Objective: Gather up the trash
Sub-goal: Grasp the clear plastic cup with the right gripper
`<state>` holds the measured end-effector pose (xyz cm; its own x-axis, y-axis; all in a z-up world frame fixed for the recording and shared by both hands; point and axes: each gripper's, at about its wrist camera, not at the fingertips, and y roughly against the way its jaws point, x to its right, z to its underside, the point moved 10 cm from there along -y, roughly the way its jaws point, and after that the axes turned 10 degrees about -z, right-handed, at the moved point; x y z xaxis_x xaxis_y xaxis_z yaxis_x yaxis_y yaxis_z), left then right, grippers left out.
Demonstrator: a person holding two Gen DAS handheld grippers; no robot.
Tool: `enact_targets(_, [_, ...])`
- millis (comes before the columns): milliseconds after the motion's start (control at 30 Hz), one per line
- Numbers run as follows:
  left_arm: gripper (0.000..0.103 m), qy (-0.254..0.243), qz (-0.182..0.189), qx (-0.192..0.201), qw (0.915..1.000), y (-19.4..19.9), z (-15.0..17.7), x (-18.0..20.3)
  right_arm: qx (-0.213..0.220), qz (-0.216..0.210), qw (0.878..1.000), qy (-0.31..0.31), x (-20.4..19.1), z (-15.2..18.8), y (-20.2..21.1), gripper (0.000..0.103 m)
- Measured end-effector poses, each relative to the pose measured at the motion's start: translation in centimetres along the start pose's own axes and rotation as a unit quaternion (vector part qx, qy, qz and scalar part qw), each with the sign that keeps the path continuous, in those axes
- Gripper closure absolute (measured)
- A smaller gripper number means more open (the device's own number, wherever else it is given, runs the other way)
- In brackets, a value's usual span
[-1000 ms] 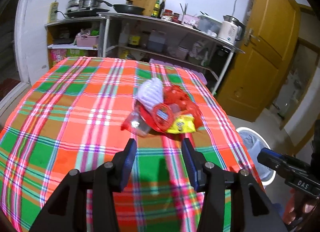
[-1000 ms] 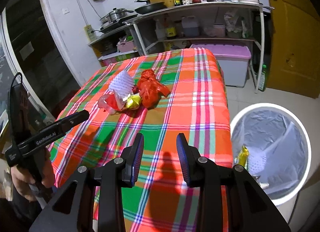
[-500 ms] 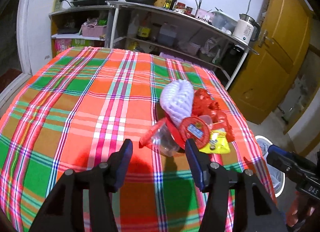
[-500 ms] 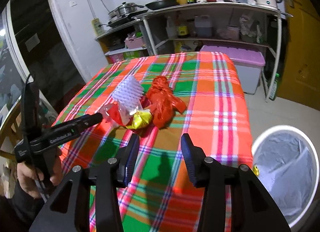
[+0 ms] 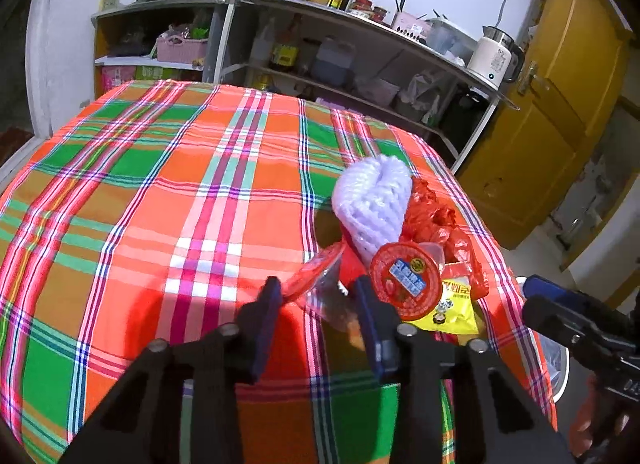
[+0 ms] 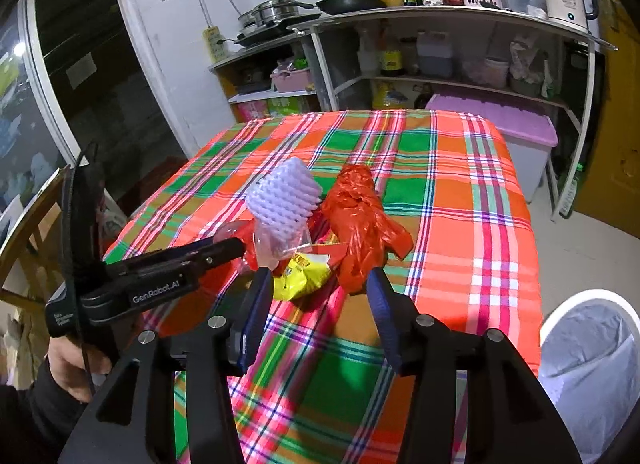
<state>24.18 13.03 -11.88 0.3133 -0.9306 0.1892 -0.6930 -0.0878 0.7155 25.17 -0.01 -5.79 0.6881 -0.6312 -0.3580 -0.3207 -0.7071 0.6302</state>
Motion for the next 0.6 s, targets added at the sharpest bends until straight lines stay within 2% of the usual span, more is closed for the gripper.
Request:
enact_targets(133, [0.087,0.004,0.005,0.008,0.9999,0.6,-0.1,-0.4,-0.005,-0.005,1.0,0.007,-0.4,-0.4,-0.8,0.053])
enact_targets(200, [0.092,0.003,0.006,0.007,1.0,0.5,-0.1,-0.6,-0.01,-0.011,1.0,0.013,-0.8,-0.6,-1.5,0.053])
enact_targets(433, [0.1,0.0,0.012,0.01,0.9999,0.6,0.0,-1.0,-0.03,-0.012,0.999,0.024,-1.1,-0.9,-4.1,0.051])
enact_targets(600, [0.1,-0.008,0.014,0.025,0.9996,1.4,-0.4,-1.1,-0.038,-0.012,0.998,0.039,-1.6,-1.4,-5.4,0.05])
